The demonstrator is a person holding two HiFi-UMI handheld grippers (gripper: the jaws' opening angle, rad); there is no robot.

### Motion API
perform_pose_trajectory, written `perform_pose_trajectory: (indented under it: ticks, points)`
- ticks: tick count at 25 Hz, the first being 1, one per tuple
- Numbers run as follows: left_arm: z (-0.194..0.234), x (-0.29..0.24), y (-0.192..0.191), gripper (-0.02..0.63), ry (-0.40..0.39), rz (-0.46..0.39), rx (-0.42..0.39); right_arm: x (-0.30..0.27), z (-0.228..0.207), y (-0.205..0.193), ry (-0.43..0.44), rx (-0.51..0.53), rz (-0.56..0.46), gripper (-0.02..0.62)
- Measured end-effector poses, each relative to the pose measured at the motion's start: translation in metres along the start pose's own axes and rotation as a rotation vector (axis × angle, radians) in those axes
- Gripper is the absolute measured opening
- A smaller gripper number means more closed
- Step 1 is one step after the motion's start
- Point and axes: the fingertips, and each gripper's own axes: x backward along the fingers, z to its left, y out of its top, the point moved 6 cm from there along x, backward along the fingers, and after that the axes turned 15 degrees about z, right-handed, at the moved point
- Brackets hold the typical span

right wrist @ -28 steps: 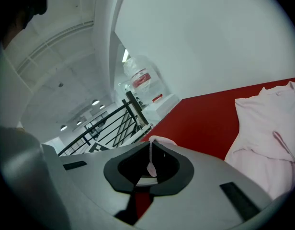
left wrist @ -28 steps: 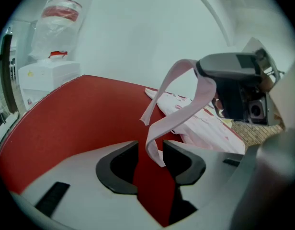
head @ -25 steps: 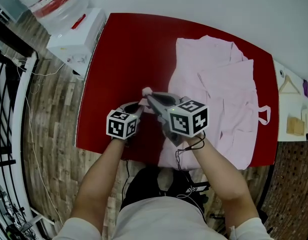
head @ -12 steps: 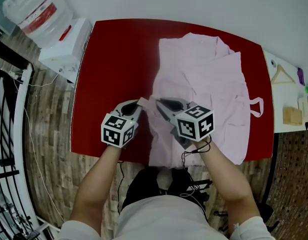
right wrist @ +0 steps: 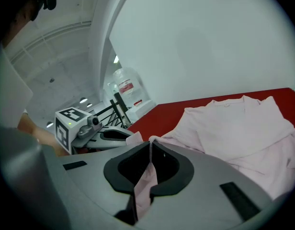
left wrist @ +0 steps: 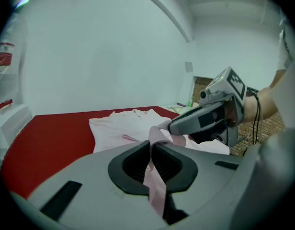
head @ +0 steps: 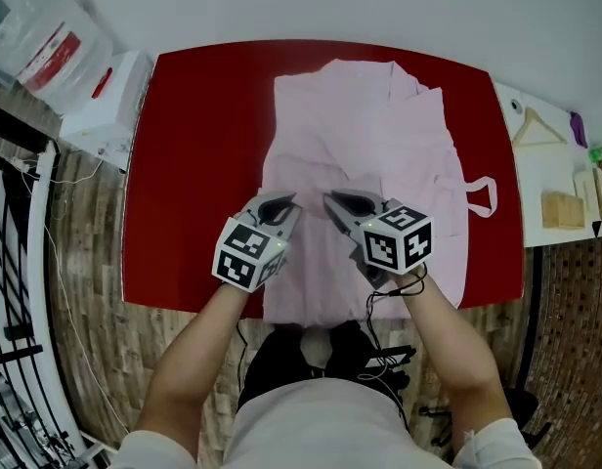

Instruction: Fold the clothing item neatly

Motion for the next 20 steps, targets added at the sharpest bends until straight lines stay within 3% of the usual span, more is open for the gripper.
perform_pose_trajectory:
  ticks: [12,16,20]
  points:
    - [-0.051,-0.079,-0.002,0.018,-0.063,0.204,-0.103,0.03,-0.086,-0.056,-0.104,-0.119,0.039,0.028]
    - [-0.063,-0.095,-0.014,0.11,-0.09,0.299,-0.151,0.03,-0.115,-0.086,-0.191,-0.132,0.116,0.029]
    - [-0.067,-0.099,-0.026,0.152,-0.112,0.339,-0.168,0.028,-0.132,-0.11,-0.27,-0.101,0.193,0.029]
